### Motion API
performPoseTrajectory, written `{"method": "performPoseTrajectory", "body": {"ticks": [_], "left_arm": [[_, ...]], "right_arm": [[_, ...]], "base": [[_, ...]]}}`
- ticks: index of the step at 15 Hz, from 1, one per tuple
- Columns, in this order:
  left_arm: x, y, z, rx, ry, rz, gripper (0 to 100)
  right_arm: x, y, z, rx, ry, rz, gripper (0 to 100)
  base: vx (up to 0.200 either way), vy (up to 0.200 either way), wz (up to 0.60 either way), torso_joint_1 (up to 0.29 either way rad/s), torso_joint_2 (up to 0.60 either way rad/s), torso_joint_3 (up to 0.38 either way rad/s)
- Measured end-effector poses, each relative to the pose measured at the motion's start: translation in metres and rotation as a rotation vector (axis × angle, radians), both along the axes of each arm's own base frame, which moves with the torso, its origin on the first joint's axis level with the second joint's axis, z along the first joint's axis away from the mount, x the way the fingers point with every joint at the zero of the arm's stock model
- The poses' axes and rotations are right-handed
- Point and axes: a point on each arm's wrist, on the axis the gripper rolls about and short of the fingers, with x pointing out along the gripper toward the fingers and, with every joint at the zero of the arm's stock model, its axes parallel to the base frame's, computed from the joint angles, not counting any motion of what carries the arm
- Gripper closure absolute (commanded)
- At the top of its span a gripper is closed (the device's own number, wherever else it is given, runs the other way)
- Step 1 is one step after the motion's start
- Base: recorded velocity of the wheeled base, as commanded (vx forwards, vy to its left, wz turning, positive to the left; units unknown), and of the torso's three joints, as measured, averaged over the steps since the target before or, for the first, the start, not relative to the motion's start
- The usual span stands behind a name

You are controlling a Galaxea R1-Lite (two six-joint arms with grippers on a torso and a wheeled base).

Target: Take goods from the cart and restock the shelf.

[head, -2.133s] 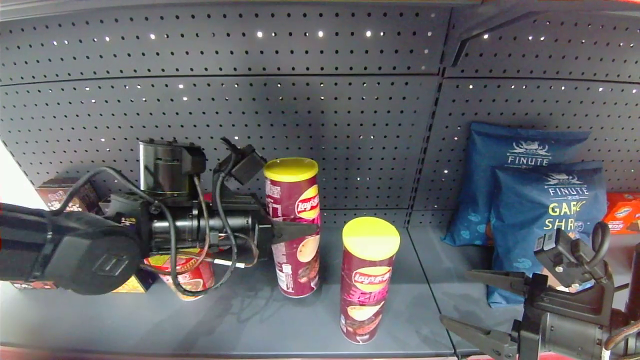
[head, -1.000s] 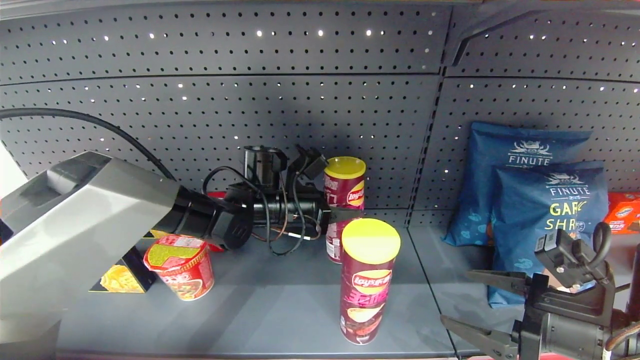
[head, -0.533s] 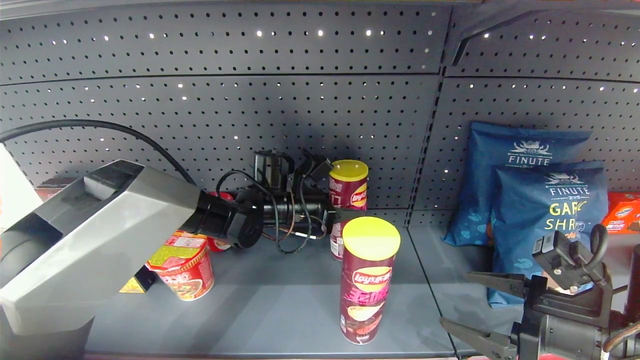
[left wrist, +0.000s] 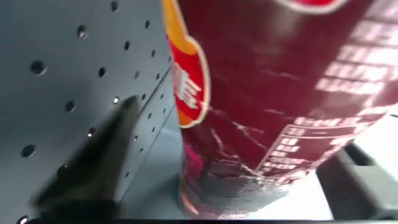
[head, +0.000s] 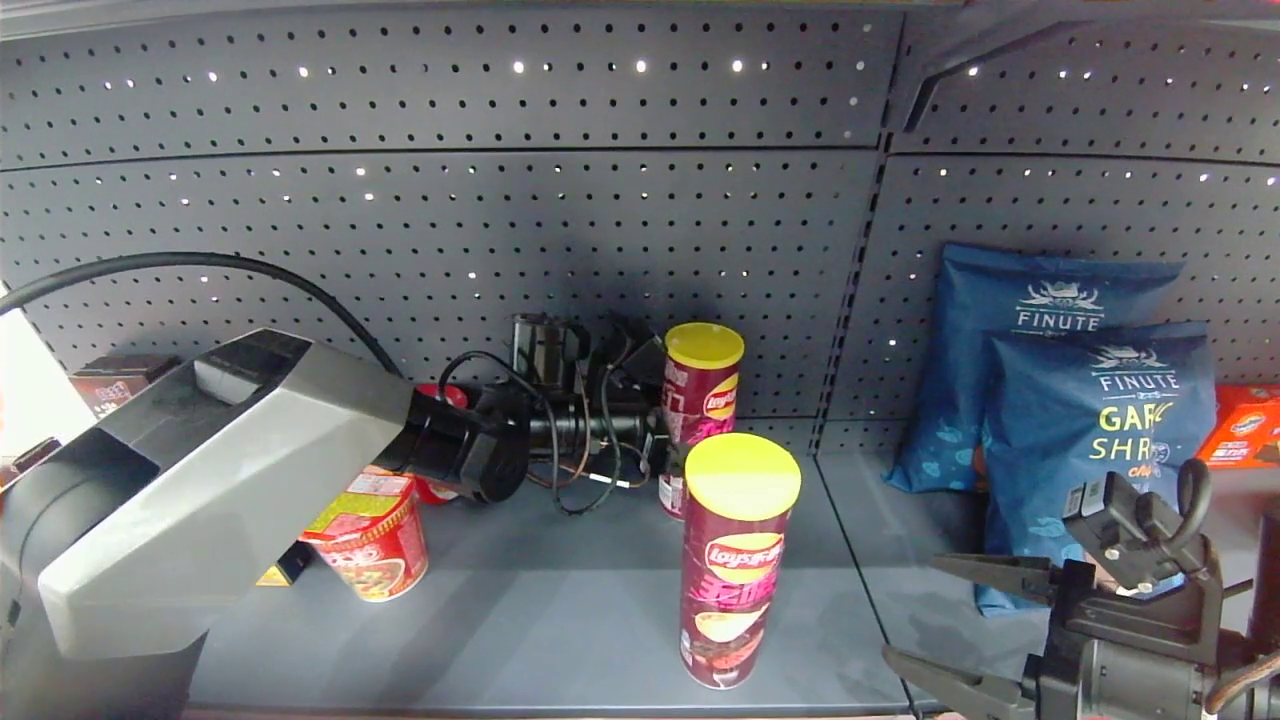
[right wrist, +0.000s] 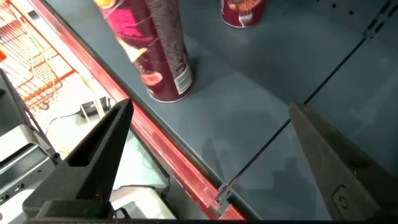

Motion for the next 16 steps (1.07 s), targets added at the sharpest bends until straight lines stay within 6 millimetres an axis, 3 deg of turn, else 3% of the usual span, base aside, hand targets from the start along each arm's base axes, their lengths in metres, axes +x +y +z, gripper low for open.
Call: {"method": "performPoseTrajectory", "body": {"ticks": [3,8,16], "left_arm": [[-0.011,0.007,0.015,-0.003,-0.008,0.006,0],[-0.045,0.036,0.041,0.014,-0.005,0.073,0],[-0.134,0.085,0.057,0.103,0.044,0.289,0]], "right_arm": [[-0.002,-0.004,-0.007,-0.016,0.028,-0.016,0],[-0.007,-0.007,-0.016,-0.042,0.067,-0.031,0],[0.007,-0.002,-0.013,-0.156,0.084,-0.221,0]], "base": [[0.0,0.0,0.0,0.0,0.0,0.0],[0.0,0.0,0.0,0.0,0.0,0.0],[0.0,0.0,0.0,0.0,0.0,0.0]]}}
